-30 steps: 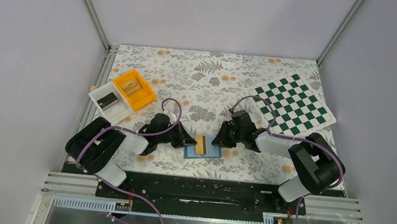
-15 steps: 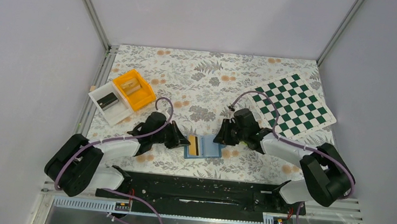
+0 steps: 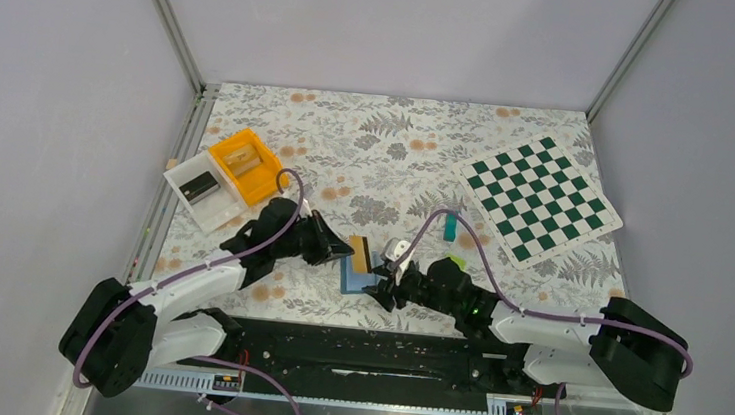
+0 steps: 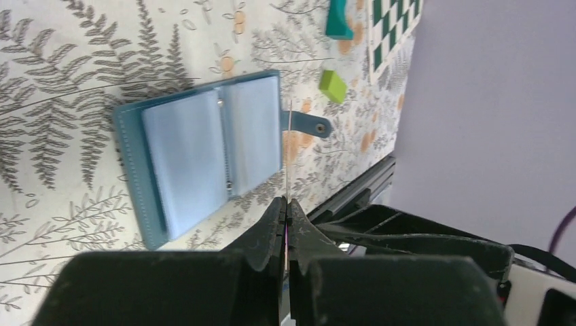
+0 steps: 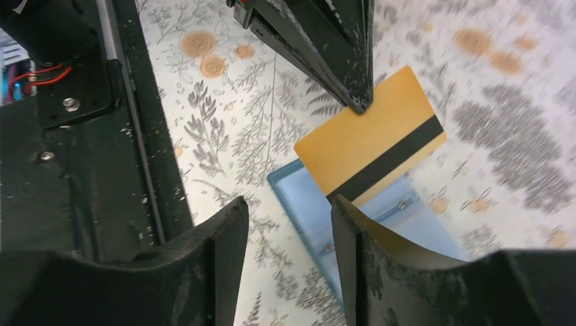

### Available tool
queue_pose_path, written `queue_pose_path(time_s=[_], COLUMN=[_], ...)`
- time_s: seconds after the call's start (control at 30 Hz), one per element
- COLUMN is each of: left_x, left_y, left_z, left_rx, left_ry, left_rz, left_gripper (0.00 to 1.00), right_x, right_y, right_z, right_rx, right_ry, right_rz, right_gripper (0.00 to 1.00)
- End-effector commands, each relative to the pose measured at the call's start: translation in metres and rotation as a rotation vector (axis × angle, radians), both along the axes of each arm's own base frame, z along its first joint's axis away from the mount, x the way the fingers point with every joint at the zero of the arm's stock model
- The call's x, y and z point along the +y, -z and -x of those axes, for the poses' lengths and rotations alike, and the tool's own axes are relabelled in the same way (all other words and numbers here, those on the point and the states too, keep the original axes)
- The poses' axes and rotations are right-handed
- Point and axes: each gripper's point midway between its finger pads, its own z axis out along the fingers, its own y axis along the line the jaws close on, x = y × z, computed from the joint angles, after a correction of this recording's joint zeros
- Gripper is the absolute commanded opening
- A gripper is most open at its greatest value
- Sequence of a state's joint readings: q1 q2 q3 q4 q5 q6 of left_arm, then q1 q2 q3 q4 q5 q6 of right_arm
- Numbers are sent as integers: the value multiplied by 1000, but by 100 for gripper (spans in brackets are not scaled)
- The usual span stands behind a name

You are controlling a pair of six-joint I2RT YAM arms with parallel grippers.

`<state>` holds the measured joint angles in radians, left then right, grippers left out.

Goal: Take the credit cards out of the card holder
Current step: Remove the credit card from the card holder.

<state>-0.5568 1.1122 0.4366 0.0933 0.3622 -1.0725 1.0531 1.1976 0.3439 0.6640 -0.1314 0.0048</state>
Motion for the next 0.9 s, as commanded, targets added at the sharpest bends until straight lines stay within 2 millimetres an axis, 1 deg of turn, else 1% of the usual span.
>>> queue_pose_path(time_s=[0.0,0.13,0.2,0.23,0.37,0.5,0.57,0.67,0.7,0.77,0.8,0.83,0.87], left_x=[-4,-2,-2,-2,-4,-4,-4,-2,-2,-1,-1,-1,-1], left_y=[-46,-54,-57,-58,-60,-59,-59,-57,-57,-58,-61,-65,-68], left_z=[-12,-12,-11,-11,-8,-7,-7,-5,-4,-4,-4,-5,-7], left_rx=[-61,-65,-57,-53,-25,-1,4,12,13,10,-5,-28,-54], left_ry=[-42,-59,-65,-70,-84,-98,-101,-107,-108,-109,-105,-98,-90], left_rz=[73,83,96,108,153,169,172,172,173,173,172,169,156], left_gripper=[0,0,0,0,0,0,0,0,0,0,0,2,10], right_x=[9,11,13,14,15,23,24,25,27,30,30,29,28], right_y=[-57,-61,-62,-59,-58,-58,-67,-72,-72,-71,-70,-70,-71], right_z=[-19,-21,-24,-25,-37,-38,-42,-43,-41,-39,-37,-37,-37], right_rx=[-387,-513,-559,-584,-744,-852,-891,-950,-970,-986,-975,-950,-910], right_ry=[16,50,77,90,182,222,292,360,364,365,366,381,391], right_rz=[-86,-31,7,41,181,243,229,232,239,244,239,228,207], right_gripper=[58,66,66,67,66,64,61,51,44,22,13,6,0])
